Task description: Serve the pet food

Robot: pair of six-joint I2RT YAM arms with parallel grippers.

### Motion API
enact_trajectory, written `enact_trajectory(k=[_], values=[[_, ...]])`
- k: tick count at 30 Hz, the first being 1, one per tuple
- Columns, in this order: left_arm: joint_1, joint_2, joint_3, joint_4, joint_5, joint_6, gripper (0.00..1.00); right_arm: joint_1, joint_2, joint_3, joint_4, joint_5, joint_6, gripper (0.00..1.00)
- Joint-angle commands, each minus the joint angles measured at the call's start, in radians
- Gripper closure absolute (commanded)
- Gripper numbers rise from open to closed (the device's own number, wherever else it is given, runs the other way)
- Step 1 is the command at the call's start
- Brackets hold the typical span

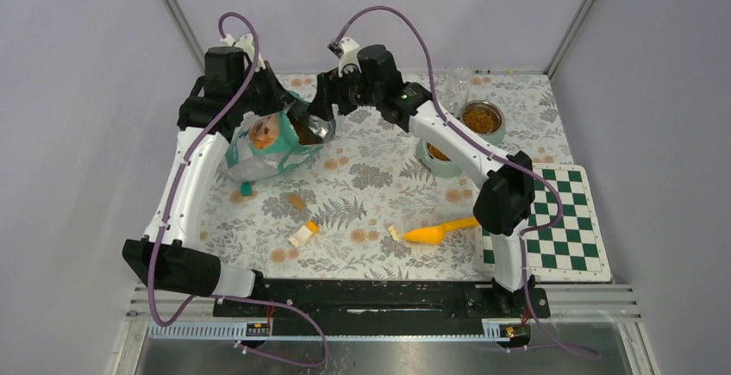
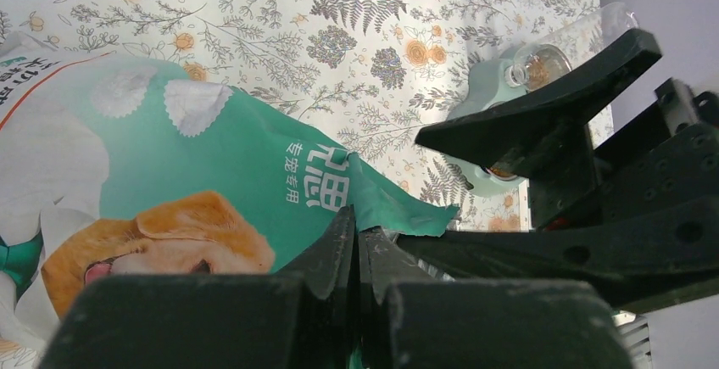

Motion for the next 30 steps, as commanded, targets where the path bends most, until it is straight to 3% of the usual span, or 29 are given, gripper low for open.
enact_trajectory(k=[1, 4, 6, 11, 21, 30], values=[[0.011, -0.036, 0.039, 0.079, 0.004, 0.01, 1.0, 0.035, 0.011, 0.053, -0.03, -0.012, -0.052, 0.24], [0.011, -0.031, 0.045, 0.079, 0.005, 0.012, 1.0, 0.035, 0.027, 0.076, -0.045, -0.005, -0.046, 0.32], [0.011, -0.03, 0.047, 0.079, 0.01, 0.012, 1.0, 0.034, 0.043, 0.108, -0.081, -0.002, -0.049, 0.43], [0.011, -0.031, 0.045, 0.075, 0.03, 0.016, 1.0, 0.034, 0.048, 0.185, -0.166, 0.059, -0.05, 0.98], [0.011, -0.066, 0.076, 0.073, 0.142, 0.015, 1.0, 0.034, -0.107, 0.456, -0.371, 0.398, -0.074, 1.0], [0.009, -0.065, 0.084, 0.092, 0.224, -0.001, 1.0, 0.033, -0.138, 0.48, -0.372, 0.408, -0.121, 1.0]])
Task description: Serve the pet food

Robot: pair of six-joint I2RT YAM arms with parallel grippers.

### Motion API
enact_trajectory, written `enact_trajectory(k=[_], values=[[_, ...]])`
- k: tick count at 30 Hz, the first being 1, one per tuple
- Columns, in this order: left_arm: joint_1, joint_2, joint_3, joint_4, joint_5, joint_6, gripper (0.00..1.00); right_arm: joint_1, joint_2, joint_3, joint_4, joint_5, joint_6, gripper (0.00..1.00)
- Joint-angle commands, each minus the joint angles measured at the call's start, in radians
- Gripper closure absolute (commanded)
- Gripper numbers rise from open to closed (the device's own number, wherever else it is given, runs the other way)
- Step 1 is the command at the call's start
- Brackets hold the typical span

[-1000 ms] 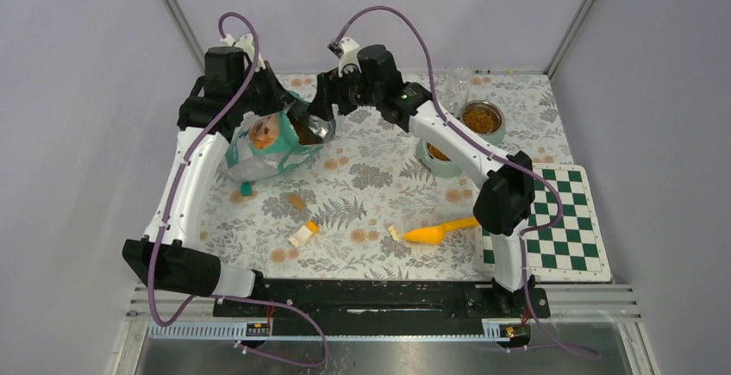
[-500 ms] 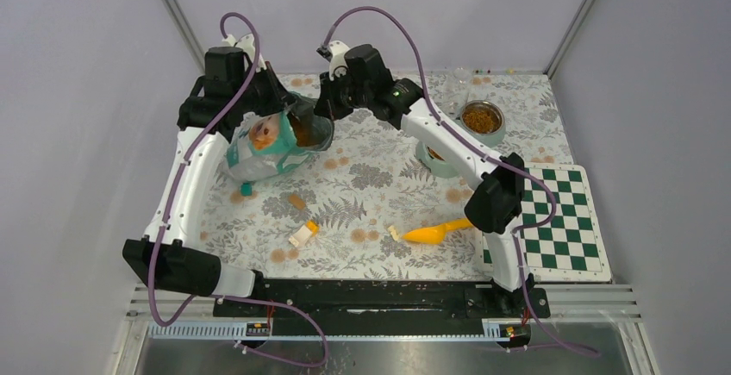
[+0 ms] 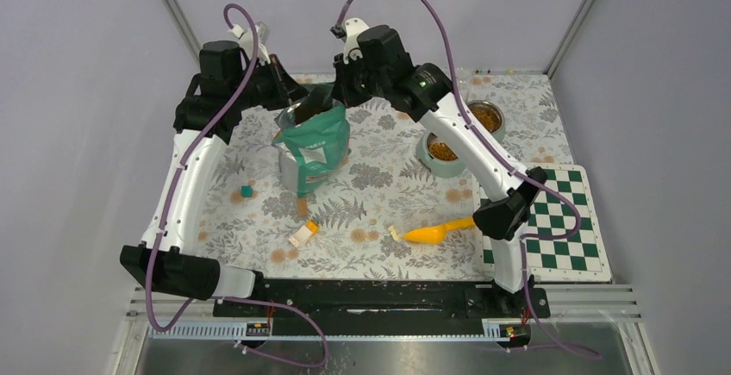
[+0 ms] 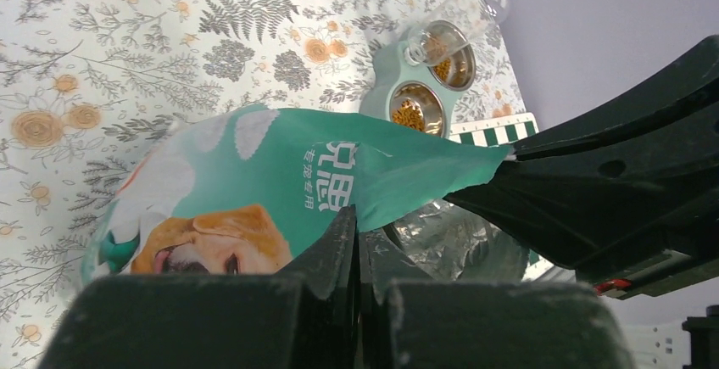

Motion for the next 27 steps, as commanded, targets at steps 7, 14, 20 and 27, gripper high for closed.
enact_trajectory(k=[7, 14, 20, 27], values=[[0.016, -0.033, 0.086, 0.04, 0.064, -0.115, 1.0, -0.034, -0.109, 0.197, 0.133, 0.102, -0.049, 1.0], [-0.013, -0.018, 0.117, 0.041, 0.036, -0.164, 1.0, -0.06, -0.054, 0.258, 0.186, 0.068, -0.043, 1.0], [-0.027, -0.004, 0.125, 0.044, -0.009, -0.174, 1.0, -0.102, -0.008, 0.277, 0.227, -0.049, 0.009, 1.0], [-0.027, 0.006, 0.066, 0.055, -0.061, -0.183, 1.0, -0.111, -0.029, 0.174, 0.177, -0.099, 0.064, 0.41]])
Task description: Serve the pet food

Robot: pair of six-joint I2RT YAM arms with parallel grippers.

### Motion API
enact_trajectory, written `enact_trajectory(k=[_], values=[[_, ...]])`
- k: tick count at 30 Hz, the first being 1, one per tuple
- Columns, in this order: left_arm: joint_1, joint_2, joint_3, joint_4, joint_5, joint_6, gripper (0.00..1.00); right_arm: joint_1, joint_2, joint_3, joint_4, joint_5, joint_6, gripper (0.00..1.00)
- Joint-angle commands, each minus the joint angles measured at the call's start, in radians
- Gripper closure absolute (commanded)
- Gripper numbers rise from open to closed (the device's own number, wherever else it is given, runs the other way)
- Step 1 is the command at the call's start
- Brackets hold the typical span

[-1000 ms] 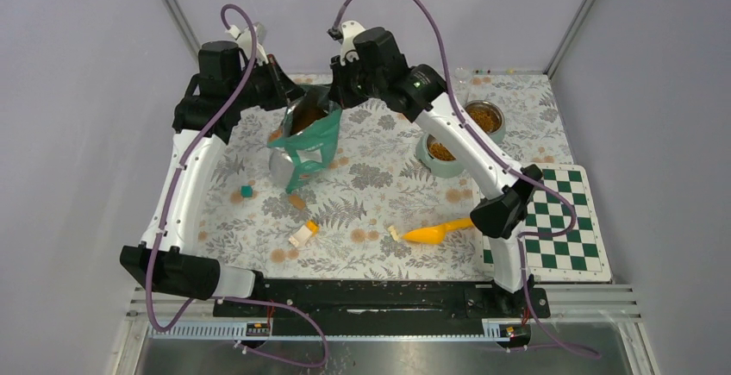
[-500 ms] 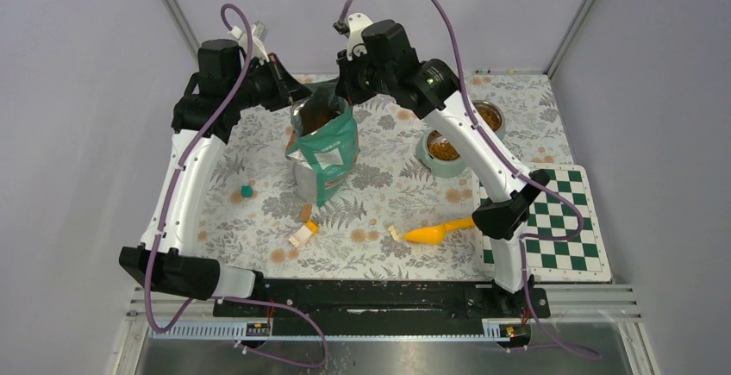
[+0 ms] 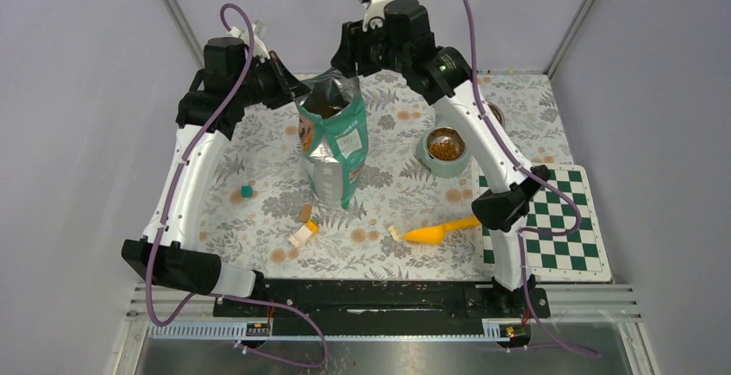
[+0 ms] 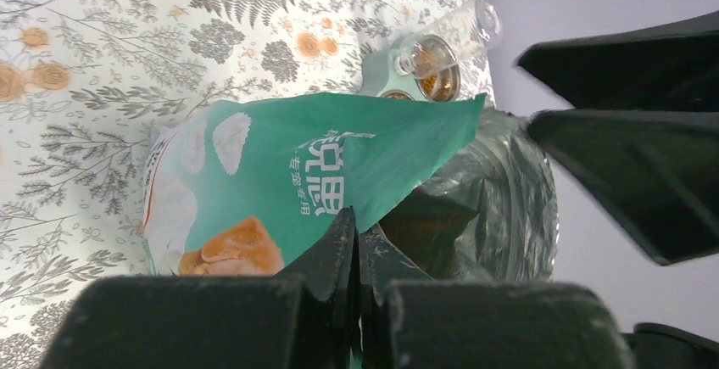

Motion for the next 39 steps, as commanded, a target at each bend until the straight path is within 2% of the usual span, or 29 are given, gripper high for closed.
enact_trajectory(k=[1, 3, 5, 9, 12, 17, 19, 23, 28, 30, 32, 34, 35, 36, 37, 39], values=[[0.007, -0.024, 0.018, 0.091, -0.041, -0.027, 1.0, -0.025, -0.097, 0.005, 0.142, -0.003, 0.037, 0.32], [0.007, -0.024, 0.021, 0.091, -0.061, -0.023, 1.0, -0.024, -0.14, -0.022, 0.121, 0.022, 0.04, 0.18], [0.007, -0.022, 0.031, 0.091, -0.071, -0.019, 1.0, -0.023, -0.197, -0.078, 0.116, 0.031, 0.038, 0.13], [0.007, -0.012, 0.042, 0.094, -0.086, -0.018, 1.0, 0.037, -0.322, -0.259, 0.11, 0.119, 0.003, 0.12], [0.007, -0.009, 0.043, 0.102, -0.093, -0.02, 1.0, 0.13, -0.412, -0.425, 0.142, 0.287, -0.046, 0.13], [0.008, -0.003, 0.047, 0.106, -0.105, -0.029, 1.0, 0.314, -0.549, -0.719, 0.342, 0.548, -0.073, 0.16], [0.007, -0.001, 0.047, 0.112, -0.101, -0.036, 1.0, 0.381, -0.563, -0.785, 0.428, 0.626, -0.092, 0.18], [0.007, 0.002, 0.052, 0.111, -0.093, -0.036, 1.0, 0.455, -0.497, -0.785, 0.493, 0.698, -0.098, 0.23], [0.007, -0.004, 0.05, 0.103, -0.092, -0.029, 1.0, 0.469, -0.367, -0.676, 0.461, 0.741, -0.072, 0.3], [0.007, -0.006, 0.049, 0.104, -0.092, -0.028, 1.0, 0.469, -0.323, -0.628, 0.434, 0.783, -0.06, 0.34], [0.008, -0.007, 0.048, 0.103, -0.091, -0.028, 1.0, 0.469, -0.283, -0.579, 0.4, 0.84, -0.058, 0.43], [0.007, -0.009, 0.049, 0.103, -0.092, -0.028, 1.0, 0.469, -0.257, -0.55, 0.389, 0.881, -0.066, 0.62], [0.008, -0.008, 0.05, 0.103, -0.094, -0.029, 1.0, 0.469, -0.249, -0.537, 0.387, 0.884, -0.075, 0.8], [0.008, -0.009, 0.051, 0.103, -0.096, -0.029, 1.0, 0.469, -0.248, -0.532, 0.387, 0.88, -0.086, 0.94], [0.009, -0.008, 0.055, 0.102, -0.099, -0.029, 1.0, 0.469, -0.253, -0.53, 0.387, 0.863, -0.097, 1.0], [0.014, -0.005, 0.066, 0.101, -0.105, -0.027, 1.0, 0.467, -0.277, -0.545, 0.414, 0.807, -0.155, 1.0]])
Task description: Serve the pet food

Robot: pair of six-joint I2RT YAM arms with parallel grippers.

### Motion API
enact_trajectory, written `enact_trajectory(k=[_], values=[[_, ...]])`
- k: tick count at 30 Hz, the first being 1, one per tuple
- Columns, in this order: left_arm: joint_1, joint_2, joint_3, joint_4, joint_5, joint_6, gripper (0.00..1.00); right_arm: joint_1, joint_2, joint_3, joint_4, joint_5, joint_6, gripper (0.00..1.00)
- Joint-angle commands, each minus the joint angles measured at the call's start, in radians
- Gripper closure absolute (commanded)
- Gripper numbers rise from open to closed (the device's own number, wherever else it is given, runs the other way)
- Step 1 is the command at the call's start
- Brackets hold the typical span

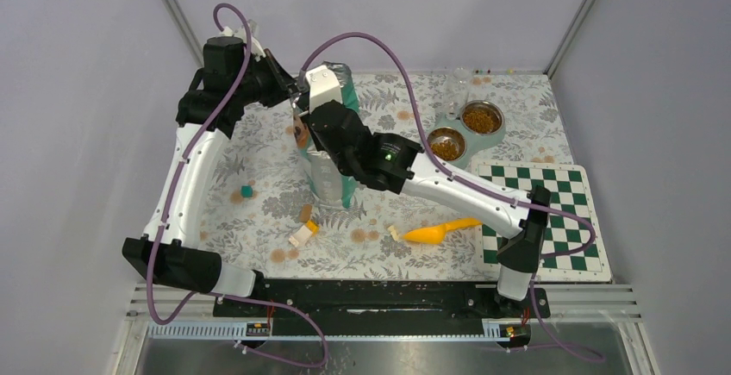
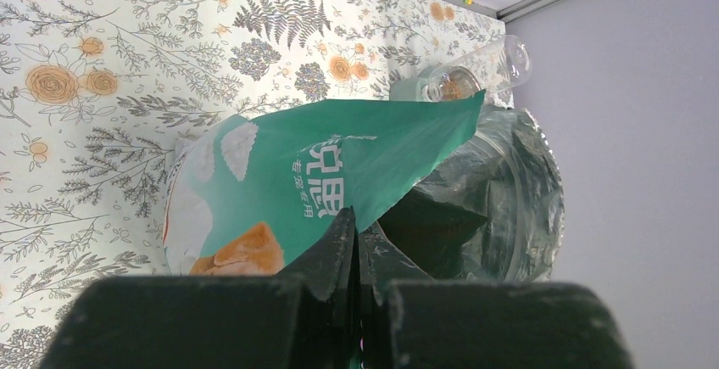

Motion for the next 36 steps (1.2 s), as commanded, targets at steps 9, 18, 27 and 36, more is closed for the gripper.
enact_trajectory(k=[9, 18, 27, 36], values=[[0.025, 0.031, 0.134, 0.091, -0.007, 0.015, 0.88, -0.13, -0.191, -0.048, 0.101, -0.446, -0.207, 1.0], [0.027, 0.129, 0.218, 0.078, 0.103, 0.143, 0.63, -0.195, -0.238, -0.083, 0.041, -0.772, -0.255, 1.0], [0.027, 0.128, 0.196, 0.038, 0.077, 0.264, 0.52, -0.222, -0.272, -0.118, 0.018, -0.779, -0.285, 1.0], [0.025, 0.221, 0.291, -0.008, 0.111, 0.268, 1.0, -0.243, -0.308, -0.146, 0.014, -0.783, -0.359, 1.0]])
